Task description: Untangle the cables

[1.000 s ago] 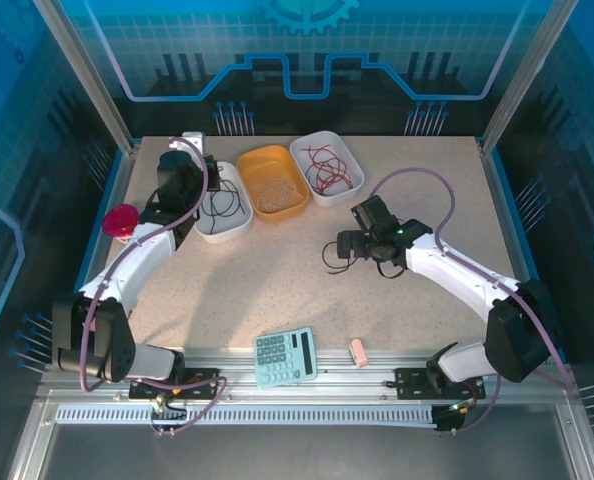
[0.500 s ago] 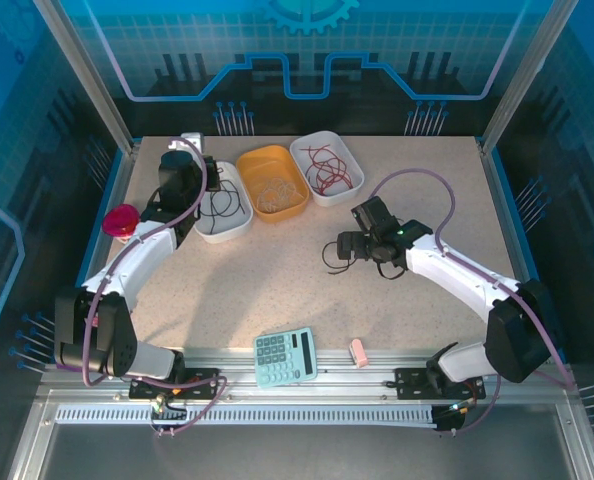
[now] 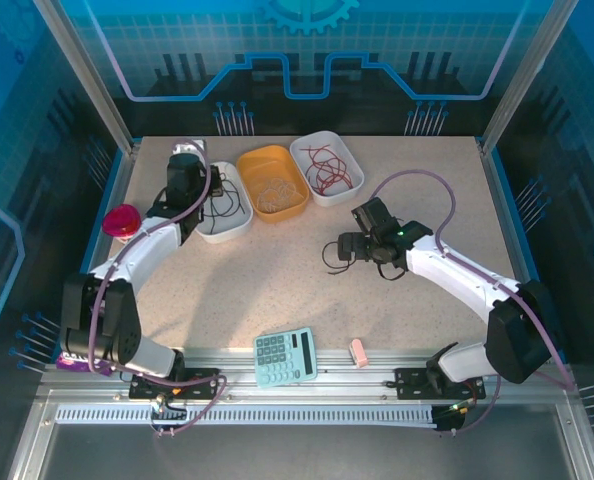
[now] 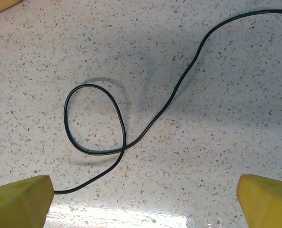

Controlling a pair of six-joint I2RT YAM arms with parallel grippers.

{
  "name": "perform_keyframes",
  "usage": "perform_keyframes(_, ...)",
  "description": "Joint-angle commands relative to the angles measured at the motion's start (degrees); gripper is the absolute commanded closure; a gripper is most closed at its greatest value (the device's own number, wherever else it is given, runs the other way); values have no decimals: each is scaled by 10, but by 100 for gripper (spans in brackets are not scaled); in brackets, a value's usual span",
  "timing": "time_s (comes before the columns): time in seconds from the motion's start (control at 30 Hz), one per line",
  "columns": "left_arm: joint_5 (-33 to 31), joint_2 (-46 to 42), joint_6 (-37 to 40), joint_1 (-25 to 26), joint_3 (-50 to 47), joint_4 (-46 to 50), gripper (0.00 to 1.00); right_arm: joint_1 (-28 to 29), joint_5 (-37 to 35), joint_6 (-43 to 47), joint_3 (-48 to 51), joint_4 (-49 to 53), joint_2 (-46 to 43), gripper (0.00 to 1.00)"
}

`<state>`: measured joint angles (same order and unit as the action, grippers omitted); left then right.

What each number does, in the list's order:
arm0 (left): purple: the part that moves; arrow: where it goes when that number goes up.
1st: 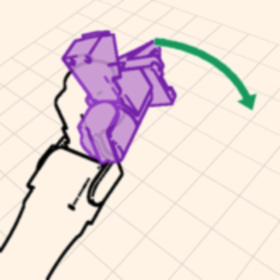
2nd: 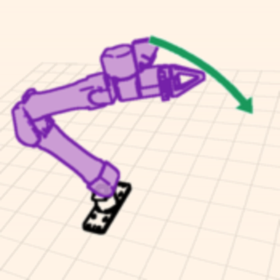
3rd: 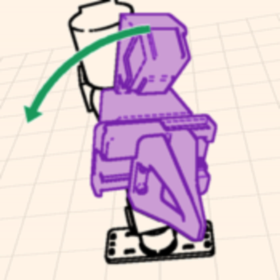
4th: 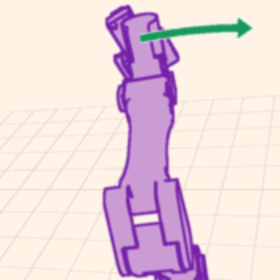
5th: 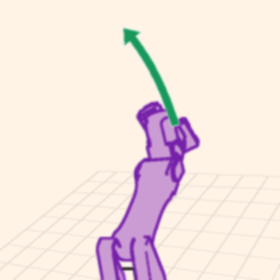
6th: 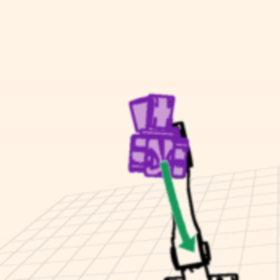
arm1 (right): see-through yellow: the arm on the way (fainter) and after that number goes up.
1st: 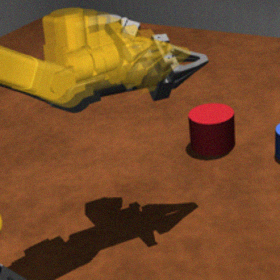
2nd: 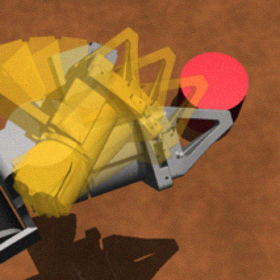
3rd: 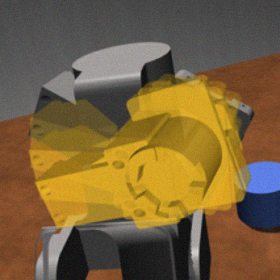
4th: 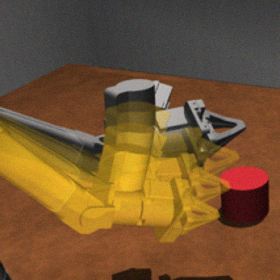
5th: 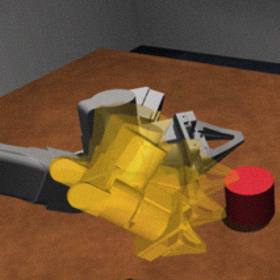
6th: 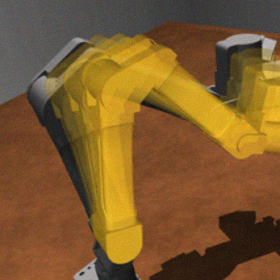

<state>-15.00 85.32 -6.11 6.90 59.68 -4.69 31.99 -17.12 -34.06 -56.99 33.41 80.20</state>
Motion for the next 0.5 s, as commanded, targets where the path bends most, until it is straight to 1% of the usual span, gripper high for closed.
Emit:
perform_keyframes(0.0, -64, 17, -30, -7, 35, 71, 99, 11, -1, -9, 5, 1, -13, 0)
perform_keyframes(0.17, -97, 35, -57, -7, 44, 121, 97, 10, 1, -10, 4, 0, -12, 0)
perform_keyframes(0.3, -96, 52, -72, -3, 47, 144, 96, 11, 2, -12, 4, -1, -10, 0)
perform_keyframes(0.47, -100, 81, -68, 12, 52, 160, 96, 12, 2, -12, 6, 0, -9, 0)
